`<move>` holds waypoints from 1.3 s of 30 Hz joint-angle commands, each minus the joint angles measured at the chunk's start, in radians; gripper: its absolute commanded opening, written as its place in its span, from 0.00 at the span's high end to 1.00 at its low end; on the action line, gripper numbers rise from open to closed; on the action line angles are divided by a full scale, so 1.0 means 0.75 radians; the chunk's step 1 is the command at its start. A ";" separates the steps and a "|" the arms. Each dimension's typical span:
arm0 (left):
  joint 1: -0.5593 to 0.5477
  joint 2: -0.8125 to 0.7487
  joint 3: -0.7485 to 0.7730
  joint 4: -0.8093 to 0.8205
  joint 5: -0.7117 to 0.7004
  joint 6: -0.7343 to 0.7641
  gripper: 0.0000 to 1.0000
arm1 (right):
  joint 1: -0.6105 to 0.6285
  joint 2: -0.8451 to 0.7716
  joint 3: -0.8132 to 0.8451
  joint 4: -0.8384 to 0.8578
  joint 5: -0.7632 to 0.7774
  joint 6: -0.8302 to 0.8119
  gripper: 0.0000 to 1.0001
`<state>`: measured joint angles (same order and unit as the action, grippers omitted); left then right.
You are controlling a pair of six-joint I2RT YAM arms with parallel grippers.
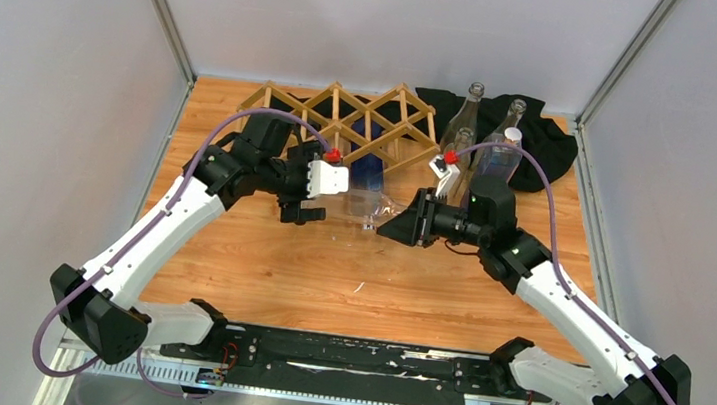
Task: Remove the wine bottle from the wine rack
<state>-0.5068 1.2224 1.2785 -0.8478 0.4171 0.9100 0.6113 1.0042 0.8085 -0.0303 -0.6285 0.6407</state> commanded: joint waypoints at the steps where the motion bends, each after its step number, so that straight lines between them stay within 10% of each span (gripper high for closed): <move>1: -0.012 0.004 0.002 -0.003 -0.008 0.062 0.00 | 0.045 0.012 0.114 0.129 -0.085 -0.003 1.00; 10: -0.022 -0.016 -0.026 -0.069 0.016 0.149 0.15 | 0.128 0.094 0.202 0.119 -0.117 -0.015 1.00; 18: -0.023 -0.060 -0.037 -0.073 0.053 0.140 0.98 | 0.145 0.094 0.218 0.081 -0.068 -0.052 0.94; 23: -0.019 -0.106 -0.059 -0.020 0.063 -0.070 1.00 | 0.144 0.057 0.218 0.047 0.017 -0.096 0.18; 31: 0.116 -0.147 -0.042 0.276 0.387 -0.763 1.00 | 0.143 -0.093 0.060 0.284 0.179 -0.071 0.08; 39: 0.127 -0.168 -0.043 0.339 0.618 -1.011 1.00 | 0.144 -0.012 0.117 0.414 0.176 -0.072 0.06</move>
<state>-0.4137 1.1358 1.2213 -0.6865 0.7261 0.2924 0.7071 0.9550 0.8726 0.1734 -0.5087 0.5865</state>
